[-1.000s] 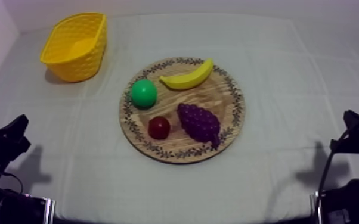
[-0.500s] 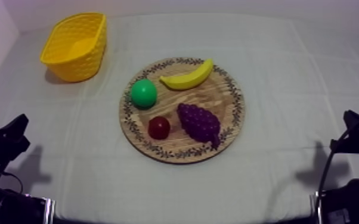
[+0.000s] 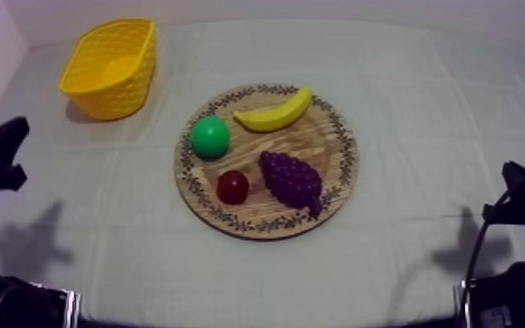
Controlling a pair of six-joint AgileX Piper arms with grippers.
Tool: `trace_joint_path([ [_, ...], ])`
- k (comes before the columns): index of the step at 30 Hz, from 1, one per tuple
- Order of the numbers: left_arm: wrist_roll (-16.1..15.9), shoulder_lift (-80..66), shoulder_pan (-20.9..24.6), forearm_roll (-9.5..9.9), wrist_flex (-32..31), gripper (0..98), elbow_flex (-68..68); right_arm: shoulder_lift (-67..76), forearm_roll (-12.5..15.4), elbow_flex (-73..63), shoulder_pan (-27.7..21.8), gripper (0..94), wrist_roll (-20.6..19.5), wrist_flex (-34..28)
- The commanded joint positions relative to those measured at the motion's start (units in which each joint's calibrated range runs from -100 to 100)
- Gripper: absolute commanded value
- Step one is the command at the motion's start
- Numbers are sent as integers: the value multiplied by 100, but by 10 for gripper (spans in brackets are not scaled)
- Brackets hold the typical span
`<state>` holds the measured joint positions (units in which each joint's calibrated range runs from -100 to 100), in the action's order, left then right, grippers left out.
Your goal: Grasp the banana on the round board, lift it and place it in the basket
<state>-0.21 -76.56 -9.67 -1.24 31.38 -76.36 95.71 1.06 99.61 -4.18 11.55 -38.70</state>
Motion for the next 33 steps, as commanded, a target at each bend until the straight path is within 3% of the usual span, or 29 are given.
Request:
trace_joint_path([
  [1, -3, 1287, -360, 129, 83, 1, 1366, 5, -1, 5, -3, 4, 0, -1],
  [8, 33, 3136, -1112, 519, 558, 1, 3348, 5, -1, 5, -3, 4, 0, -1],
  [17, -114, 5062, -1742, 720, 1223, 1, 5176, 5, -1, 5, -3, 4, 0, -1],
  [21, -32, 5729, -1984, 882, 1378, 1, 5685, 5, -1, 5, -3, 4, 0, -1],
  [27, -165, 6656, -2159, 794, 1705, 1, 6327, 5, -1, 5, -3, 4, 0, -1],
  [33, -179, 7512, -2214, 774, 1571, 1, 6394, 5, -1, 5, -3, 4, 0, -1],
])
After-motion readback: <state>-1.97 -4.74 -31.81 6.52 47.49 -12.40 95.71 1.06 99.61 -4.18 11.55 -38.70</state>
